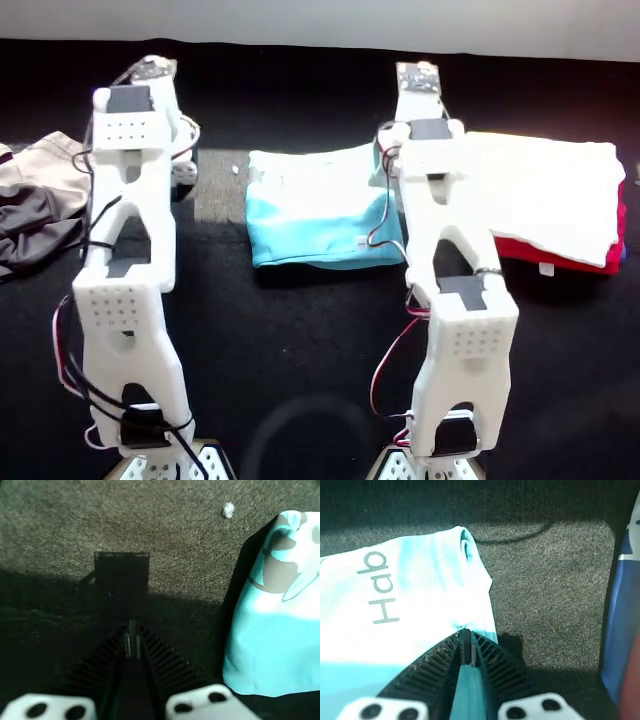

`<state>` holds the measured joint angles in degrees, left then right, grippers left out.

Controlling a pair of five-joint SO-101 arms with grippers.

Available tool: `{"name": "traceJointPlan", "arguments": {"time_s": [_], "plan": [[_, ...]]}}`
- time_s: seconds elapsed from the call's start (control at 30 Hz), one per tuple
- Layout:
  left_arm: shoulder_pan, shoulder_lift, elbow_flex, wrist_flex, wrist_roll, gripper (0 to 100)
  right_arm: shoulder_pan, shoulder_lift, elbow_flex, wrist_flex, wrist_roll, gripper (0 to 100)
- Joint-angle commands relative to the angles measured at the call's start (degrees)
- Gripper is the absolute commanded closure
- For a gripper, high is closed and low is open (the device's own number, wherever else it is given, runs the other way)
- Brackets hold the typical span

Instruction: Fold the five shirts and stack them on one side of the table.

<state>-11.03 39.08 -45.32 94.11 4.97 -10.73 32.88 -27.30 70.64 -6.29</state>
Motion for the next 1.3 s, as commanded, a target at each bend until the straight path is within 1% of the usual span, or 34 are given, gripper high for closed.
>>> {"name": "traceJointPlan", "arguments": {"time_s": [0.0, 0.03, 0.1, 0.17, 0.23, 0.37, 0.43, 0.5, 0.63, 0.8, 1.0, 1.03, 1.17, 1.27], "plan": [[-0.3, -13.0, 6.1, -1.0, -0.3, 99, -0.6, 2.2, -9.7, 4.5, -0.6, 96.4], [-0.3, -16.2, 9.5, -1.3, -0.3, 99, -0.8, 3.4, -11.4, 5.6, -0.4, 93.7], [-0.3, -22.7, 18.4, -4.8, -0.3, 99, -1.1, 5.5, -14.2, 7.7, -0.1, 86.7], [-0.7, -29.6, 31.0, -12.0, -1.0, 99, -1.3, 7.6, -16.2, 9.0, -0.1, 81.4], [-1.0, -36.1, 45.8, -22.8, -1.8, 99, -1.5, 9.2, -17.9, 9.9, -0.4, 79.6], [-2.0, -44.6, 72.7, -49.9, -1.8, 99, -2.4, 11.2, -20.1, 12.0, -0.5, 79.4], [-2.2, -45.5, 80.4, -60.5, -2.6, 99, -3.6, 11.6, -20.8, 13.1, -0.5, 79.3], [-2.3, -44.7, 83.7, -65.8, -4.1, 99, -5.1, 11.8, -21.0, 13.7, -0.5, 79.3], [-2.3, -40.8, 81.9, -66.5, -4.2, 99, -6.5, 12.3, -20.5, 13.0, -0.5, 79.3], [-2.3, -34.2, 77.3, -66.5, -4.2, 99, -5.6, 14.9, -21.1, 12.7, -0.5, 79.3], [-2.2, -24.2, 69.0, -66.4, -4.2, 99, -5.4, 14.9, -21.1, 13.0, -0.5, 79.3], [-2.1, -22.8, 67.7, -65.8, -4.1, 99, -5.3, 15.1, -21.6, 13.0, -0.5, 79.3], [-2.1, -20.8, 62.7, -59.0, -4.1, 99, -4.9, 15.2, -22.5, 13.0, -0.5, 79.2], [-2.1, -19.8, 61.8, -58.3, -4.1, 99, -4.2, 14.8, -23.5, 13.5, -0.5, 74.7]]}}
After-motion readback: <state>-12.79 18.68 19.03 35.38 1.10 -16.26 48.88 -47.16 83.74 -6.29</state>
